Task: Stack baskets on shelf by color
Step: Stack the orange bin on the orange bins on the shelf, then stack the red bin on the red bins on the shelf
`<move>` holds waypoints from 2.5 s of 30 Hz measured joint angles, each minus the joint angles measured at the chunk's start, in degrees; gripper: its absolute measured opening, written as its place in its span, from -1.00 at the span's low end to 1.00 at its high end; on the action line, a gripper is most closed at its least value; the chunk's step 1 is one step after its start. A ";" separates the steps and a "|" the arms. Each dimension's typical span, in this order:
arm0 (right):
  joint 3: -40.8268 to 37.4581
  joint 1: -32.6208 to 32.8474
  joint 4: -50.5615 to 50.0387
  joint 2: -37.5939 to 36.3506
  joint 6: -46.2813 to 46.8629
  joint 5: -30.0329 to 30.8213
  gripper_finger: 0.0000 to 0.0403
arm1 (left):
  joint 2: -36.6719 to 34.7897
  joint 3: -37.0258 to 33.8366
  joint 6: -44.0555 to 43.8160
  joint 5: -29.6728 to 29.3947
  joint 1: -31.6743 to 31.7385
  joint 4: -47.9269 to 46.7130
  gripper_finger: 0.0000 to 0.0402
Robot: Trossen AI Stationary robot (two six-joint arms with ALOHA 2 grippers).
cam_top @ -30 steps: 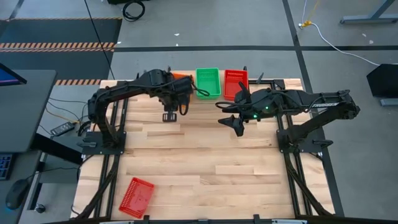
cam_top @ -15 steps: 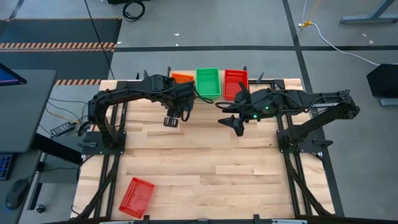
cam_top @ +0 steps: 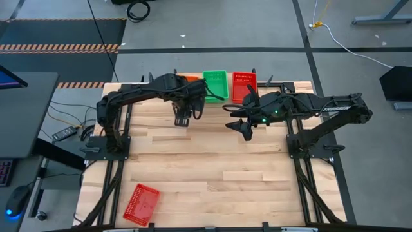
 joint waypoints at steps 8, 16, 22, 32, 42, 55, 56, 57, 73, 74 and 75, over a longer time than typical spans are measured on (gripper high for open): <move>0.00 0.00 0.07 0.02 0.64 -0.04 0.40 | 1.86 0.09 0.07 -1.47 -0.31 2.52 -0.28; 0.00 0.00 0.05 0.00 0.58 -0.06 0.40 | 1.89 -0.02 1.63 -4.96 1.26 -1.13 -0.29; 0.02 0.00 0.03 0.02 0.42 -0.05 0.40 | 1.74 -0.02 1.75 -4.78 3.63 -2.05 -0.28; 0.00 0.00 0.01 0.02 0.40 -0.07 0.40 | 1.63 -0.02 1.68 -5.36 5.91 -1.29 -0.29; 0.00 0.00 0.01 0.02 0.42 -0.25 0.40 | 1.63 -0.02 1.54 -5.83 6.26 -0.32 -0.31; 0.00 0.00 0.91 0.02 -1.00 -0.57 0.40 | -3.09 0.00 -0.21 -9.05 3.22 -0.47 -0.28; 0.00 -0.01 1.35 0.02 -1.04 -0.91 0.40 | -3.97 0.00 -0.99 -9.06 2.79 -0.46 -0.28; 0.00 -0.03 1.76 0.02 -1.23 -1.47 0.40 | -5.03 0.00 -2.07 -8.69 2.31 -0.48 -0.29; -0.02 2.01 12.11 11.01 1.49 -11.97 0.39 | -19.57 0.06 -19.93 11.23 -21.36 -10.30 -0.29; -0.02 2.51 13.04 12.38 1.94 -12.32 0.39 | -20.00 0.01 -21.78 11.78 -23.86 -10.09 -0.30; -0.02 2.98 14.19 13.62 2.34 -12.64 0.39 | -20.42 -0.04 -23.55 11.95 -26.64 -10.14 -0.30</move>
